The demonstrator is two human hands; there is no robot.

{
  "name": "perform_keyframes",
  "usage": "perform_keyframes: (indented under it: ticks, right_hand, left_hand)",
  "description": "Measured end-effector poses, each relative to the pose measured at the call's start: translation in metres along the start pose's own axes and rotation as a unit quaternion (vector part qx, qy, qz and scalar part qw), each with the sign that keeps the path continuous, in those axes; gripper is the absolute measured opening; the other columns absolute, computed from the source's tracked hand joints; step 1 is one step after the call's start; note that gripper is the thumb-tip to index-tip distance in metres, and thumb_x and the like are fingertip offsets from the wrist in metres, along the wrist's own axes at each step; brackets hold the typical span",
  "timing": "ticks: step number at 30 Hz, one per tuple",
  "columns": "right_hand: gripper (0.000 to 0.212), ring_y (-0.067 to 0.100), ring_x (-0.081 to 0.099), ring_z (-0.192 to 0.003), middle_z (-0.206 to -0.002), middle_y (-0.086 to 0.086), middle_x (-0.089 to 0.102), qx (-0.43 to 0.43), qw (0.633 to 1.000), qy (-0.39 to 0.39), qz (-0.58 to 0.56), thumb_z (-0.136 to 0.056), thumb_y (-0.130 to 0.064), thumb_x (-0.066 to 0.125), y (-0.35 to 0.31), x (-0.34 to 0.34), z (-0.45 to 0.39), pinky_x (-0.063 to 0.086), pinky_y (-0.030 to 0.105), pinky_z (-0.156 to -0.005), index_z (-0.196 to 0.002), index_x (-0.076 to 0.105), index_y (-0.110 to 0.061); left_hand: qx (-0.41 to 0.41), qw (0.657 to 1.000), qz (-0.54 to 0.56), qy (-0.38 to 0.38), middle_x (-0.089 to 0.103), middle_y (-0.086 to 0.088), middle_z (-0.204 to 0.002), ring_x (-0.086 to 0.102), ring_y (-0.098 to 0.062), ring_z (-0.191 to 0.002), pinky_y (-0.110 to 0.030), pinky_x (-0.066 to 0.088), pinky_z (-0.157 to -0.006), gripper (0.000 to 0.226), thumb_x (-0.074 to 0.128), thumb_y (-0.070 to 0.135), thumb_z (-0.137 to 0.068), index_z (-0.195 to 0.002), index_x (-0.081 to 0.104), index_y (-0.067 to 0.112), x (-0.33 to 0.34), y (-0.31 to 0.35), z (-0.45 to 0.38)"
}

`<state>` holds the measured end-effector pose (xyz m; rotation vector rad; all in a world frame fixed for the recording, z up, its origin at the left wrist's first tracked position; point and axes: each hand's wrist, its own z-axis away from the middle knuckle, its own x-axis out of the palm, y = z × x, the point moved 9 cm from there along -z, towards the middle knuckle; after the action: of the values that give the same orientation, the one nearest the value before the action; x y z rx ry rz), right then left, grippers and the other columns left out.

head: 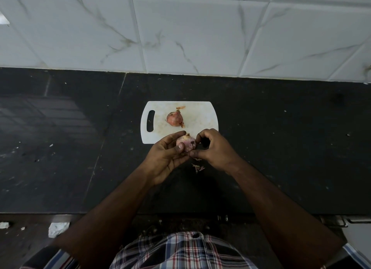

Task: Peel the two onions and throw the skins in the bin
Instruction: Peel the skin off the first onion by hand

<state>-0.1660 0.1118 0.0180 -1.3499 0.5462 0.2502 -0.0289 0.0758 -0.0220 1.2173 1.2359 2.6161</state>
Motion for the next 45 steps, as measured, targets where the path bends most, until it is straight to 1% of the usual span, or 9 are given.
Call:
perform_keyframes:
  ticks: [6, 9, 12, 16, 21, 30, 35, 39, 45]
  right_hand:
    - [0.031, 0.013, 0.054, -0.088, -0.097, -0.004, 0.051, -0.009, 0.999, -0.018, 0.029, -0.076, -0.022, 0.085, -0.004, 0.002, -0.001, 0.050, 0.031, -0.077, -0.079, 0.054, -0.028]
    - [0.031, 0.015, 0.054, -0.083, -0.091, -0.004, 0.050, -0.023, 0.999, 0.011, 0.032, -0.079, -0.020, 0.082, -0.007, 0.002, 0.000, 0.050, 0.033, -0.076, -0.071, 0.053, -0.026]
    - [0.026, 0.014, 0.058, -0.081, -0.093, 0.000, 0.059, -0.013, 0.998, 0.057, -0.032, -0.076, -0.018, 0.085, -0.004, -0.005, 0.001, 0.052, 0.027, -0.073, -0.082, 0.060, -0.022]
    - [0.026, 0.019, 0.070, -0.085, -0.098, 0.002, 0.071, 0.011, 0.994, 0.056, -0.096, -0.083, -0.019, 0.081, 0.003, -0.006, 0.003, 0.062, 0.036, -0.075, -0.106, 0.069, -0.018]
    - [0.012, 0.013, 0.072, -0.086, -0.090, -0.001, 0.074, 0.018, 0.993, 0.080, -0.087, -0.085, -0.012, 0.077, 0.007, -0.009, 0.001, 0.061, 0.037, -0.081, -0.097, 0.073, -0.015]
    - [0.003, 0.007, 0.061, -0.070, -0.077, -0.006, 0.066, 0.017, 0.999, 0.004, -0.041, -0.093, -0.016, 0.068, 0.010, -0.006, -0.004, 0.052, 0.032, -0.067, -0.090, 0.068, -0.016]
    - [0.017, 0.016, 0.068, -0.083, -0.088, -0.003, 0.071, 0.008, 0.996, 0.012, -0.087, -0.081, -0.020, 0.081, 0.008, -0.006, -0.002, 0.059, 0.034, -0.075, -0.093, 0.068, -0.021]
    - [0.019, 0.011, 0.063, -0.075, -0.082, -0.004, 0.067, 0.005, 0.997, 0.015, -0.072, -0.081, -0.016, 0.081, 0.006, -0.004, -0.003, 0.059, 0.035, -0.073, -0.090, 0.064, -0.018]
    - [0.012, 0.008, 0.060, -0.071, -0.079, -0.005, 0.064, 0.012, 0.999, -0.001, -0.043, -0.087, -0.017, 0.076, 0.006, -0.004, -0.005, 0.052, 0.029, -0.066, -0.088, 0.063, -0.017]
  left_hand:
    - [0.010, 1.000, 0.005, 0.010, 0.063, -0.019, -0.132, 0.071, -0.029, -0.104, -0.038, 0.061, -0.084, 0.044, 0.063, 0.002, -0.082, -0.126, 0.062, 0.009, 0.000, 0.001, 0.000]
    - [0.026, 0.999, 0.019, 0.023, 0.064, -0.019, -0.129, 0.071, -0.030, -0.104, -0.038, 0.061, -0.084, 0.049, 0.063, 0.003, -0.082, -0.131, 0.057, 0.005, 0.000, 0.005, -0.001]
    - [0.030, 0.999, 0.020, 0.021, 0.067, -0.016, -0.124, 0.071, -0.030, -0.105, -0.039, 0.060, -0.086, 0.048, 0.062, 0.002, -0.084, -0.132, 0.056, 0.005, 0.002, 0.008, -0.002]
    - [0.023, 0.999, 0.024, 0.019, 0.067, -0.016, -0.125, 0.069, -0.033, -0.109, -0.040, 0.060, -0.085, 0.039, 0.055, -0.006, -0.092, -0.130, 0.057, 0.005, 0.001, 0.008, -0.003]
    - [0.018, 1.000, 0.021, 0.014, 0.066, -0.017, -0.127, 0.069, -0.034, -0.109, -0.039, 0.061, -0.083, 0.039, 0.057, -0.007, -0.089, -0.126, 0.060, 0.005, 0.002, 0.006, -0.002]
    - [0.026, 1.000, -0.012, 0.007, 0.062, -0.018, -0.130, 0.069, -0.033, -0.109, -0.042, 0.059, -0.090, 0.046, 0.064, -0.002, -0.081, -0.126, 0.059, 0.006, 0.003, 0.004, -0.003]
    - [0.034, 0.999, -0.027, 0.007, 0.063, -0.019, -0.128, 0.069, -0.031, -0.111, -0.039, 0.060, -0.086, 0.050, 0.068, 0.000, -0.077, -0.125, 0.059, 0.007, 0.005, 0.007, -0.004]
    - [0.041, 0.999, -0.035, 0.008, 0.067, -0.016, -0.122, 0.070, -0.029, -0.107, -0.036, 0.061, -0.083, 0.051, 0.068, 0.001, -0.076, -0.126, 0.059, 0.007, 0.008, 0.009, -0.003]
    - [0.039, 0.998, -0.043, 0.008, 0.059, -0.021, -0.133, 0.070, -0.031, -0.109, -0.038, 0.060, -0.084, 0.052, 0.070, 0.000, -0.076, -0.126, 0.059, 0.006, 0.006, 0.007, -0.003]
